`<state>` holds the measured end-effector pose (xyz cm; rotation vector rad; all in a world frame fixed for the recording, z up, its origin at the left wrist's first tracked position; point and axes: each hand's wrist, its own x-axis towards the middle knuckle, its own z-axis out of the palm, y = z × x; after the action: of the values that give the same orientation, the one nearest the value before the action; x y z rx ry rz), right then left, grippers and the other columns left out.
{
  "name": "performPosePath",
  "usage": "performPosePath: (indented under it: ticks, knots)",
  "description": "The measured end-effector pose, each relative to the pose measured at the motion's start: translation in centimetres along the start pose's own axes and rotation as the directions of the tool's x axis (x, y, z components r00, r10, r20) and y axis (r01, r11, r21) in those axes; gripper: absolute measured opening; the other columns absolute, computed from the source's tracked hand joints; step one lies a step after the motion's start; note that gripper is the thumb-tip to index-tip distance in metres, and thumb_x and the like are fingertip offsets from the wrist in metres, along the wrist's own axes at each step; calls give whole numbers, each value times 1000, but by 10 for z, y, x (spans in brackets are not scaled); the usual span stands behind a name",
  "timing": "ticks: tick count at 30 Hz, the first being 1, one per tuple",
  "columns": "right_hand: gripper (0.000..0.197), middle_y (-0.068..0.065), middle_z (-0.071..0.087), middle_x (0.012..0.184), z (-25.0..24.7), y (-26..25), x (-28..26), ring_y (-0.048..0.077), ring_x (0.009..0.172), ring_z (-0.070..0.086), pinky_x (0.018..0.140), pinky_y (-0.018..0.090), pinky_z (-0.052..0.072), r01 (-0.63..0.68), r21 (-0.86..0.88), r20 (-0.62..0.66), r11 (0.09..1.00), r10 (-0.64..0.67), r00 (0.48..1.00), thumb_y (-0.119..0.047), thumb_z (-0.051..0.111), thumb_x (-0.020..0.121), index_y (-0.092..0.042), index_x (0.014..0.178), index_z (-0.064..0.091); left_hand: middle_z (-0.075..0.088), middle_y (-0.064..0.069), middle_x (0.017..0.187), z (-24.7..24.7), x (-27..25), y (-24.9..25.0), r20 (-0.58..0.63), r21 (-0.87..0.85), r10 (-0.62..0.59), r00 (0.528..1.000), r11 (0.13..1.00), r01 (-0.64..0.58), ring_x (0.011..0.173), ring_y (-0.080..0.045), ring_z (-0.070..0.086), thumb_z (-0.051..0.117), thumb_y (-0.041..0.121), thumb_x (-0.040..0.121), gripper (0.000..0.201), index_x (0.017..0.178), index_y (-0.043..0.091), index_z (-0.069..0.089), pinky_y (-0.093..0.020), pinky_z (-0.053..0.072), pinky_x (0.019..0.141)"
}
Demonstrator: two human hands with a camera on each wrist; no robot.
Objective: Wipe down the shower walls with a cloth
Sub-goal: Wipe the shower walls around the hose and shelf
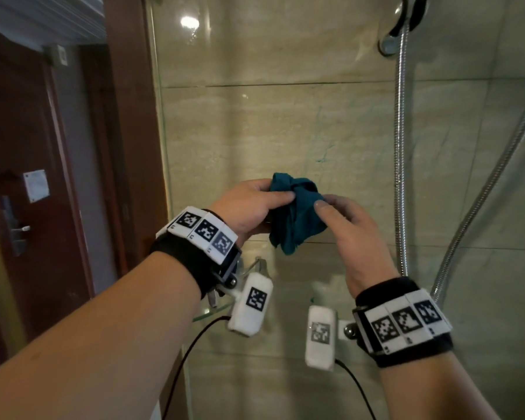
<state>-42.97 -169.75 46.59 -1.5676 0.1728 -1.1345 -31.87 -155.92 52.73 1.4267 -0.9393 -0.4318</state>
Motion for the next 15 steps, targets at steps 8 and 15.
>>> performPosePath:
  ticks: [8,15]
  knots:
    - [37,12,71,127,16,0,-13,36,119,66,102,55,50,-310,527,266,792,192,945,-27,64,97,-17,132,65,76,-12,85,6,1,9,-113,-180,3,994,983,-23,69,-21,75,72,6,96,14,101,11,60,-31,60,57]
    - [20,8,77,110,24,-17,-1,28,105,73,85,44,59,-86,341,65,936,68,996,-17,64,100,-16,118,72,68,-4,76,7,9,10,-200,95,170,965,984,-154,61,-9,64,78,13,92,17,101,2,69,-21,53,54]
